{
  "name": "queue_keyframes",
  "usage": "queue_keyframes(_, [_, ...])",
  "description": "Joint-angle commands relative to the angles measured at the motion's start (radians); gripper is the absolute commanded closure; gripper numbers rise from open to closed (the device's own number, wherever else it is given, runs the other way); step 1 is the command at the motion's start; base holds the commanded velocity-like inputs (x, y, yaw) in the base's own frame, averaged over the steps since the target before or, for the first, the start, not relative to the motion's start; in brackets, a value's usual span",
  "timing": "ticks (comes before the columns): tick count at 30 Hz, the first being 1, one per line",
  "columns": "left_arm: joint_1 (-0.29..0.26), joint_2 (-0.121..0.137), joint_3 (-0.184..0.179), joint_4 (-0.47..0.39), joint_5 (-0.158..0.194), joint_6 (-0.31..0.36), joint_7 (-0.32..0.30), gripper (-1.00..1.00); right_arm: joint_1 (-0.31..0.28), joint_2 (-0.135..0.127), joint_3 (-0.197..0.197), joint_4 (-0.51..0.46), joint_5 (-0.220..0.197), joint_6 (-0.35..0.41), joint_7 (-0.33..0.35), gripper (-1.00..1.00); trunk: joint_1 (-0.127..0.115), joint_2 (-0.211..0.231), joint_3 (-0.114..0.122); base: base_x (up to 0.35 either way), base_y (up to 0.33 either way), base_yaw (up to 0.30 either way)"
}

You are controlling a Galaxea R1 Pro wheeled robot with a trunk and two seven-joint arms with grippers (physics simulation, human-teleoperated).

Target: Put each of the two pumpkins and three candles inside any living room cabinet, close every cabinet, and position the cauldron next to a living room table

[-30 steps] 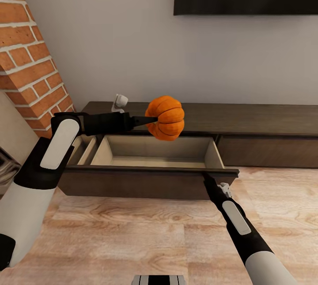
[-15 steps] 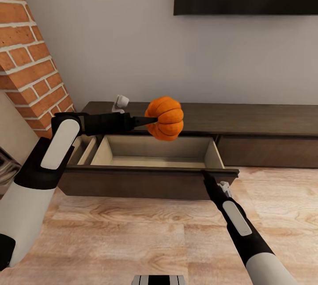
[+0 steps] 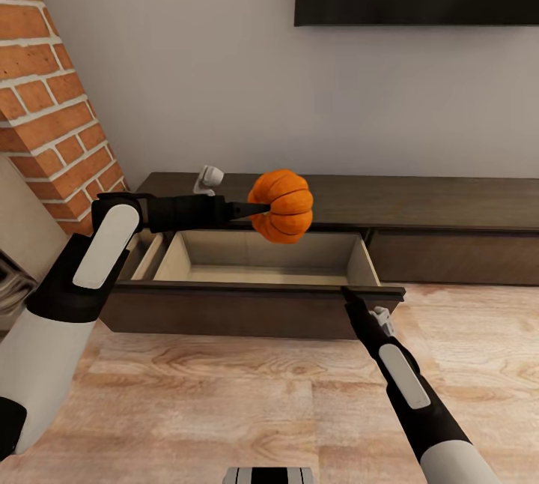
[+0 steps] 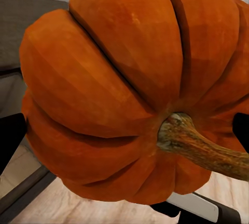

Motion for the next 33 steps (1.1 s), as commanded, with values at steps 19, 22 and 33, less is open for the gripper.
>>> queue_keyframes(19, [-0.001, 0.002, -0.001, 0.002, 0.008, 0.001, 0.025, 1.0, 0.016, 0.013, 0.002, -0.021, 0.009, 0.01, -0.006, -1.0, 0.0, 0.0, -0.001, 0.0, 0.0, 0.0])
queue_keyframes(22, [-0.001, 0.002, -0.001, 0.002, 0.007, 0.001, 0.025, 1.0, 0.036, 0.012, 0.002, -0.054, 0.012, 0.019, -0.006, -1.0, 0.0, 0.0, -0.001, 0.0, 0.0, 0.0])
queue_keyframes(33, [-0.001, 0.004, 0.001, 0.003, 0.002, 0.001, 0.025, 1.0, 0.095, 0.016, 0.003, -0.16, 0.014, 0.043, -0.013, -1.0, 0.0, 0.0, -0.001, 0.0, 0.0, 0.0])
